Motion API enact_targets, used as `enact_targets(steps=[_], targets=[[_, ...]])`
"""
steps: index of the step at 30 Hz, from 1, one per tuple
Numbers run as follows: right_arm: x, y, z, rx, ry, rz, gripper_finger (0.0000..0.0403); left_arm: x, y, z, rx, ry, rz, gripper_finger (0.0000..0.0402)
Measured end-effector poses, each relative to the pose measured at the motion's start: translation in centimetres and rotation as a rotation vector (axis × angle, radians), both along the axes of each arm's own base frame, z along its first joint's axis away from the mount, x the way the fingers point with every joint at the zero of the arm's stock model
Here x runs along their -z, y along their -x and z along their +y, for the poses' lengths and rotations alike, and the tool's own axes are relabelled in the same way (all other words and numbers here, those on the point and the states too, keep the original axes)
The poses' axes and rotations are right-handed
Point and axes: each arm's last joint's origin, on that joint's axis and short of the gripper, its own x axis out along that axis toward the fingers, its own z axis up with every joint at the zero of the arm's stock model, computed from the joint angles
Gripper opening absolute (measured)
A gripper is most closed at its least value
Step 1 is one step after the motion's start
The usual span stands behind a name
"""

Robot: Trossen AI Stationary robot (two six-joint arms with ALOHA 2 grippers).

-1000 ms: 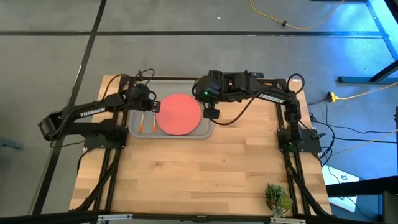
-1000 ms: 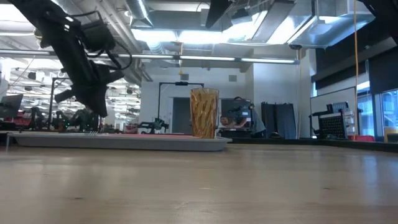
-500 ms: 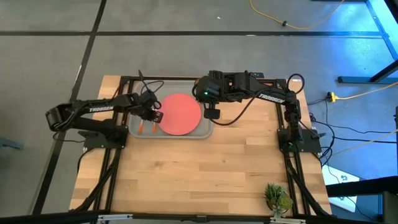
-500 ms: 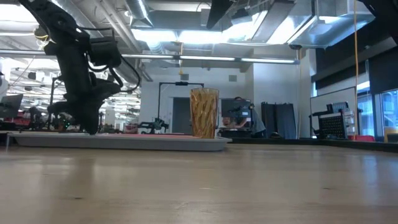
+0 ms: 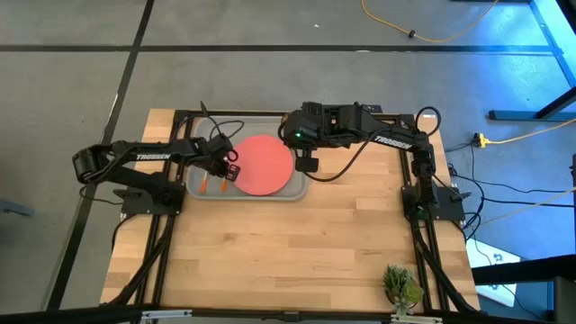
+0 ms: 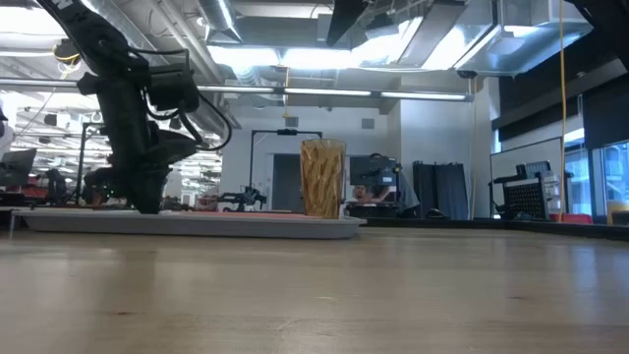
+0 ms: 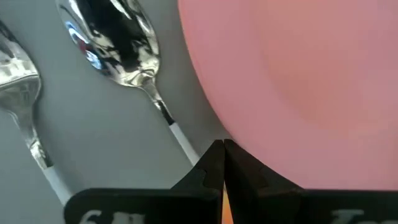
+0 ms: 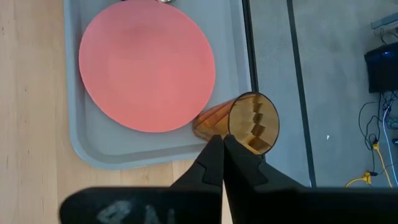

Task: Pick and place plate/cup/fork/spoon on tray
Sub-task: Adjust the orange fork

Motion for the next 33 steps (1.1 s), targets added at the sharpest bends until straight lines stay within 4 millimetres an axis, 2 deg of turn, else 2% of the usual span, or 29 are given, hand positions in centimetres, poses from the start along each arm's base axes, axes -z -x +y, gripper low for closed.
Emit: enact_targets(steps=[11,20,33], targets=[[0.00,0.00,0.00,0.000,0.000,0.000,0.0005,0.15,0.40,-0.05,-0.007,-0.045,0.074,0.0000],[0.00,0.00,0.00,0.018,-0.011,-0.010,0.0005,-0.19,-0.33,0.28,0.004,-0.071,-0.016,0.0000],[0.00,0.00,0.00,0.018,-0.011,-0.010,0.0005,-0.05,0.06,0.31,-0.002,-0.119,0.055,0.0000]])
